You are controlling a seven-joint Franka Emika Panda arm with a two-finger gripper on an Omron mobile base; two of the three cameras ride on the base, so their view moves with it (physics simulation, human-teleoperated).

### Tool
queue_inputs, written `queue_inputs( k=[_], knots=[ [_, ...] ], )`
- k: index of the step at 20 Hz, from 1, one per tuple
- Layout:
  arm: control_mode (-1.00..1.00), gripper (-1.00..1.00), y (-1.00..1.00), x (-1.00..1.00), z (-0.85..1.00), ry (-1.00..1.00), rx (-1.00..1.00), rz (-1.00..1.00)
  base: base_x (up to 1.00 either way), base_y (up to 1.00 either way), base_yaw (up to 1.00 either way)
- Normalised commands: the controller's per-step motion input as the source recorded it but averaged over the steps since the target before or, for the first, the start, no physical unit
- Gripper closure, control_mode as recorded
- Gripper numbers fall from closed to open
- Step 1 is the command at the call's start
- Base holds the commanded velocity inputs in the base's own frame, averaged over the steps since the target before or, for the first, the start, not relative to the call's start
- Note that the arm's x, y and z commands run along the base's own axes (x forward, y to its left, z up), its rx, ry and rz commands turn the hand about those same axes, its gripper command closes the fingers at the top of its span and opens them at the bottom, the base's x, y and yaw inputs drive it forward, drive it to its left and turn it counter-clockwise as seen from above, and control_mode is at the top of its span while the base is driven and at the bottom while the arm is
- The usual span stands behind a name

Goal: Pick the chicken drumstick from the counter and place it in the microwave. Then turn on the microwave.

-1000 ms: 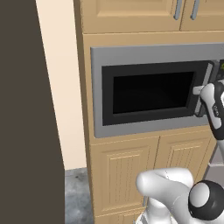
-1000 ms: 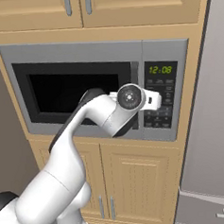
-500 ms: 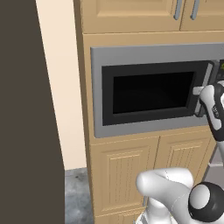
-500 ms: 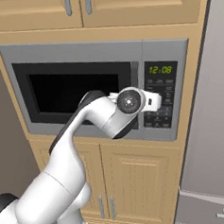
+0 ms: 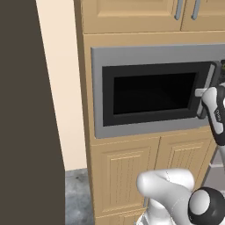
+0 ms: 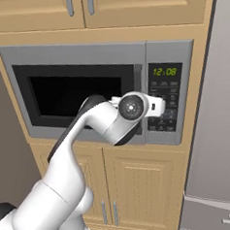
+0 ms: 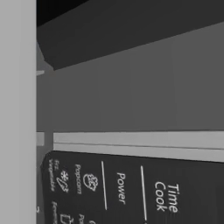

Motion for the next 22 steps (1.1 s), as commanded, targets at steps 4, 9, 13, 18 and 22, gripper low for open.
queue_inputs(
  k=[4, 9, 13, 18, 22],
  knots=[
    [-1.0, 1.0, -0.03, -0.5, 0.0, -0.06, 0.0, -0.07, 0.0, 0.0, 0.0],
    [-1.0, 1.0, -0.01, -0.51, 0.02, -0.05, 0.0, -0.11, 0.0, 0.0, 0.0],
    [-1.0, 1.0, 0.0, -0.51, 0.03, -0.04, 0.0, -0.14, 0.0, 0.0, 0.0],
    [-1.0, 1.0, 0.0, -0.48, 0.02, -0.04, 0.0, -0.15, 0.0, 0.0, 0.0],
    [-1.0, 1.0, 0.0, -0.42, 0.02, -0.03, 0.0, -0.15, 0.0, 0.0, 0.0]
  ],
)
